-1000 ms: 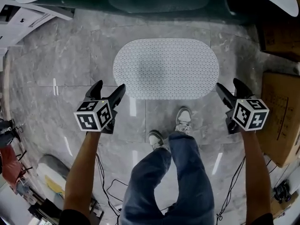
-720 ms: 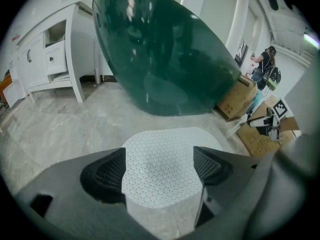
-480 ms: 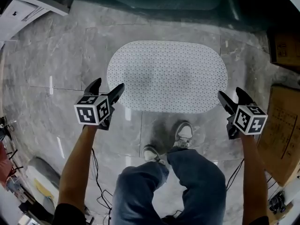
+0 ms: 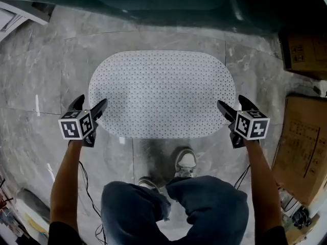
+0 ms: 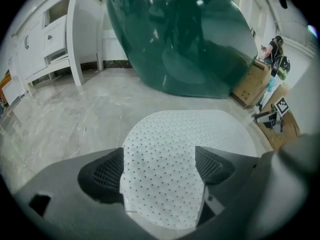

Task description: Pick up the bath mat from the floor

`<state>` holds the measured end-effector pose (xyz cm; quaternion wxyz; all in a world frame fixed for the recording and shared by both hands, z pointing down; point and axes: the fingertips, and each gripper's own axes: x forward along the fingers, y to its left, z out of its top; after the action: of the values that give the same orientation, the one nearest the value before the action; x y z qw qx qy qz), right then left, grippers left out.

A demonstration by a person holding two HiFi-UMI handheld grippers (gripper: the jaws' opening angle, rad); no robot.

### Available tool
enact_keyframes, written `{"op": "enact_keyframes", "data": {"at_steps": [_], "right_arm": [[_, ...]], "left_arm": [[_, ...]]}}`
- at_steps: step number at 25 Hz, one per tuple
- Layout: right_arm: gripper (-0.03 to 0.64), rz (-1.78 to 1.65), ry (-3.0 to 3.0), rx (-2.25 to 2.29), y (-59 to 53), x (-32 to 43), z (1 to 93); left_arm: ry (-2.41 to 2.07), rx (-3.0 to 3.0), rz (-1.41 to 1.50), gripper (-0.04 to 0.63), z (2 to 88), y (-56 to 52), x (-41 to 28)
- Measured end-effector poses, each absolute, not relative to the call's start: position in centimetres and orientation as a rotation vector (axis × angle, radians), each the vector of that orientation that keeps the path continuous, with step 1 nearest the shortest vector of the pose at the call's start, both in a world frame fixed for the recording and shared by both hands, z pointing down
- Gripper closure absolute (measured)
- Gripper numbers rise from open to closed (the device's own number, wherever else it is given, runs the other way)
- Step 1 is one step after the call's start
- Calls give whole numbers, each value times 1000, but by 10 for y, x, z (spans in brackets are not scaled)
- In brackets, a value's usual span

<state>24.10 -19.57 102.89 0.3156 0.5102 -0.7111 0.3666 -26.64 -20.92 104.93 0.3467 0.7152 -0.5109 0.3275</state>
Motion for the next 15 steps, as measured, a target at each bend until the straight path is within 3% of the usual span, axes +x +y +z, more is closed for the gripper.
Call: {"op": "enact_keyframes", "data": {"at_steps": [6, 15], "right_arm": [[169, 981, -1826, 1382, -204, 266, 1077], [100, 947, -1736, 1424, -212, 291, 1123]], "left_arm": [[-1312, 1856, 889, 132, 1094, -219, -272], [-1306, 1841, 918, 104, 1131, -222, -291]]}}
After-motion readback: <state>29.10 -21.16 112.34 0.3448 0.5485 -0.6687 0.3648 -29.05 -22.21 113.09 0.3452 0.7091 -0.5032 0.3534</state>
